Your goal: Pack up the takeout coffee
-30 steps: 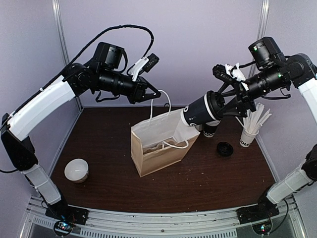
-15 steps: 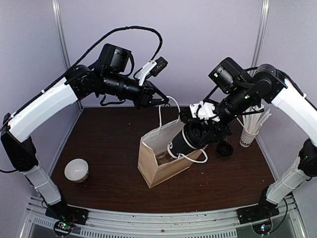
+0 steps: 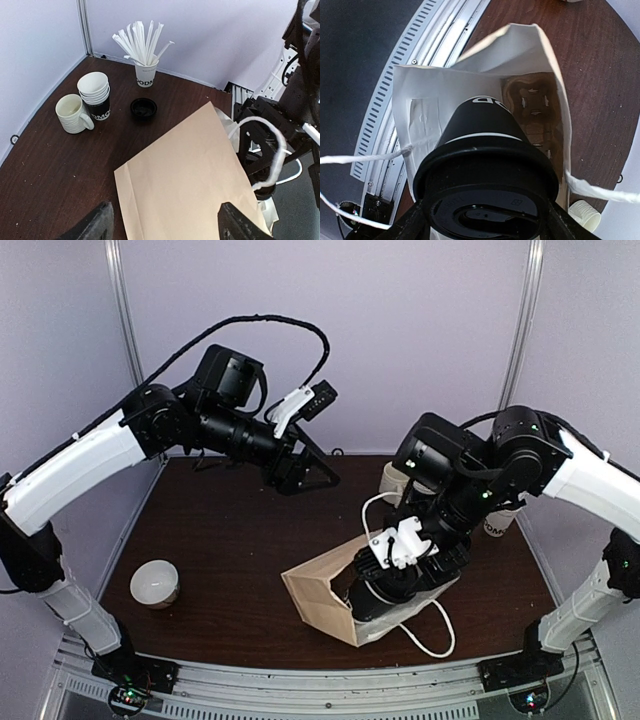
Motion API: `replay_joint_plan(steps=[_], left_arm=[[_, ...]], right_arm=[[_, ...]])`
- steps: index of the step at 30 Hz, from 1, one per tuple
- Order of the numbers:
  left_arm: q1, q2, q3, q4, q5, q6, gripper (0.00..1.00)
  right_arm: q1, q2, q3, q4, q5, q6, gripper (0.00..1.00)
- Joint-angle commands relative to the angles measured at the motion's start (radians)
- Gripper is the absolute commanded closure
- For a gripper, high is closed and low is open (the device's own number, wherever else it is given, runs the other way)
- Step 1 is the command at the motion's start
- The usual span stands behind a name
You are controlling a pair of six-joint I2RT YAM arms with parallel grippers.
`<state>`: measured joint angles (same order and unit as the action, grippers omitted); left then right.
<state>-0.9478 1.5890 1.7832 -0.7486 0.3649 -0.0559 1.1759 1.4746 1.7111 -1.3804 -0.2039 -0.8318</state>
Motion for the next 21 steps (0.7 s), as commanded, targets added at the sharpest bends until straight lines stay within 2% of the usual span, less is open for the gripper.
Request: replay_joint_plan(steps=[1, 6, 11, 13, 18, 21], left_arm=[[0.002, -0.089, -0.048, 0.054, -0.027, 0.023, 0.24], [0.002, -0.061, -0.063, 0.057, -0.055, -0.042, 0.24], [-0.012, -0.053, -0.097, 0.065, -0.117, -0.118, 0.28], [-0.057, -0.072, -0.122, 0.081, -0.184, -0.14, 0.3], [-0.251, -0.107, -0.127, 0.035, -0.473, -0.233, 0.29], [-0.32, -0.113, -0.136, 0.014, -0.524, -0.282, 0.28]], right_arm=[[0.045, -0.079, -0.078, -0.023, 0.07, -0.011, 0.41], [0.057, -0.133, -0.16, 0.052, 0.224, -0.017, 0.43], [0.059, -0.167, -0.216, 0.123, 0.377, -0.035, 0.44], [0.059, -0.169, -0.222, 0.147, 0.388, -0.032, 0.44], [0.06, -0.149, -0.206, 0.178, 0.375, -0.004, 0.45], [0.059, -0.137, -0.19, 0.187, 0.372, 0.009, 0.45]])
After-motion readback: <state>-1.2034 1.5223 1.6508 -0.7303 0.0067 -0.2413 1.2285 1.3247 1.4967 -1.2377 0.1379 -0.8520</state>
